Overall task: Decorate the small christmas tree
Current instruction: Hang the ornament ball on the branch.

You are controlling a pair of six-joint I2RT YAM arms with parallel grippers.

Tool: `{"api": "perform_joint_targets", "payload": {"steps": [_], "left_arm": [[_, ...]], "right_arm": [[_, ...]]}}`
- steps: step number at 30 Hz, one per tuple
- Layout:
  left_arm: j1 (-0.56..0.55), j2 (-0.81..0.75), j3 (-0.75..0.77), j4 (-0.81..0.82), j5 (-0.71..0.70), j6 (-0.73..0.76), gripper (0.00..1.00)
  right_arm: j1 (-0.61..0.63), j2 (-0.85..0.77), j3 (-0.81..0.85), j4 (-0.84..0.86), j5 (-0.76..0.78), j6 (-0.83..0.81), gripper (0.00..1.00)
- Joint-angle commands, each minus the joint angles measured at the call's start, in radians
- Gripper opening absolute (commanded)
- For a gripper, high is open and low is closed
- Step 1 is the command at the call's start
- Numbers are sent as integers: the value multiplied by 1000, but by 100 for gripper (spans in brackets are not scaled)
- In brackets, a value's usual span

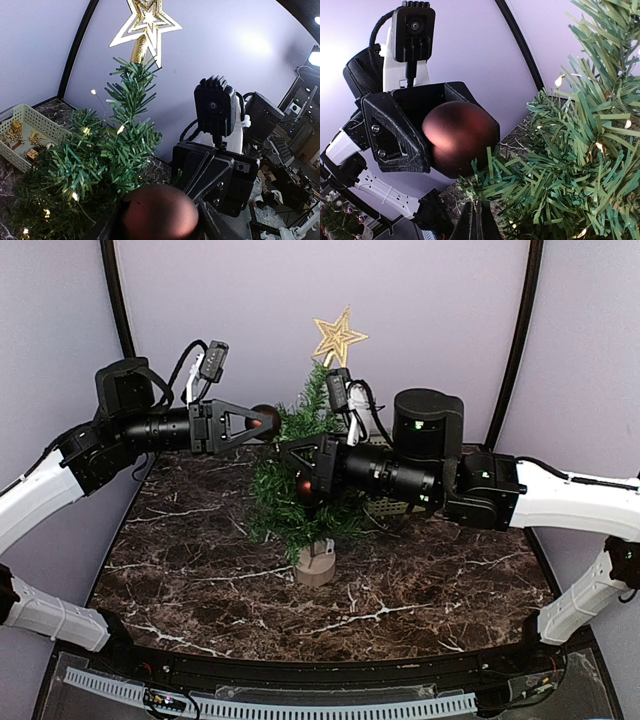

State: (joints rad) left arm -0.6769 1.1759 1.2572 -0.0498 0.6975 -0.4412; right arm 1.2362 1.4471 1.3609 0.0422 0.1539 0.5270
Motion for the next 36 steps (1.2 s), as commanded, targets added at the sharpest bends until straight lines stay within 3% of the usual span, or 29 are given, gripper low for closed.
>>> {"api": "perform_joint_targets", "payload": {"steps": [1,19,24,36], "left_arm": [[4,3,27,29,13,7,52],[5,22,23,42,11,-1,55],[5,-11,14,3,-22,15,66],[5,-138,-57,-65,-131,20,74]], "right_arm": [[8,-32,-10,-6,46,18,0],[7,-55,-38,-9,81,37,0],[8,-57,-39,2,52,27,0],[8,-63,-36,6,45,15,2]]}}
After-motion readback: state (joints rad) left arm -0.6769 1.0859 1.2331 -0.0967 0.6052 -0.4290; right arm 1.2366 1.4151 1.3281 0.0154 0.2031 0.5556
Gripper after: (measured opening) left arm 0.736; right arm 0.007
